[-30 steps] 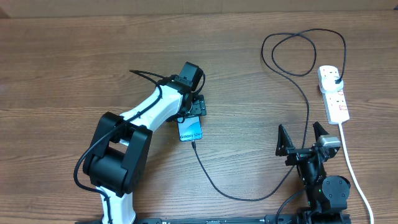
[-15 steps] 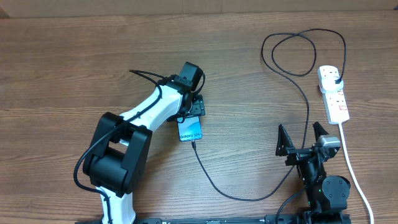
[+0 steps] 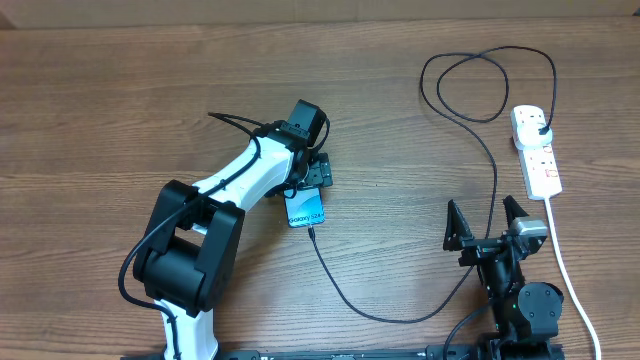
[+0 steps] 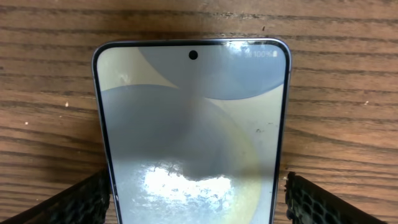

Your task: Plug charger to phone and switch on socket

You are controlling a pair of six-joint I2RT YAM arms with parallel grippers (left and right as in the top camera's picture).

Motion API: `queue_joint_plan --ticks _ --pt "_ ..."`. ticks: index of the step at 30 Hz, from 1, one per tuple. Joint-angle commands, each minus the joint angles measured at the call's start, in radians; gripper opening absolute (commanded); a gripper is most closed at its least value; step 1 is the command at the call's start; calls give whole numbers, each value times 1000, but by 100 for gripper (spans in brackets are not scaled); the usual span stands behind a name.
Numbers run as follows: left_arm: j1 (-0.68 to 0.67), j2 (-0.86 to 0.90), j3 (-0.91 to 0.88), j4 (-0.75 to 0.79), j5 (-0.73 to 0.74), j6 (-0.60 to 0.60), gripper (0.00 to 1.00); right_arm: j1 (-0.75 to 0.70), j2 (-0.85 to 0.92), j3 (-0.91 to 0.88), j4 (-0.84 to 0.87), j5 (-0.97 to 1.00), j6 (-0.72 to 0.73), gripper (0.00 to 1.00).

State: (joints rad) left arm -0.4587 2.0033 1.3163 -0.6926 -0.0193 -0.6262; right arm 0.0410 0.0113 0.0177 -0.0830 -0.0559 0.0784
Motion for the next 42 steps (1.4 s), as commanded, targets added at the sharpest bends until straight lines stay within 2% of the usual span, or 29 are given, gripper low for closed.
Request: queue_joint_plan --ticks 1,10,39,41,42 --pt "0 66 -32 -16 37 -6 87 5 -8 -10 2 -6 -1 100" --pt "1 93 -23 -13 45 -7 82 5 -8 -10 3 -6 -1 100" --pt "27 93 -22 17 46 -2 86 5 -8 -10 5 -6 -1 100" --pt "27 93 -22 16 46 -2 85 5 -8 -10 6 -6 -1 100" --pt "27 93 -22 16 46 -2 81 5 -8 -10 7 -14 -1 100"
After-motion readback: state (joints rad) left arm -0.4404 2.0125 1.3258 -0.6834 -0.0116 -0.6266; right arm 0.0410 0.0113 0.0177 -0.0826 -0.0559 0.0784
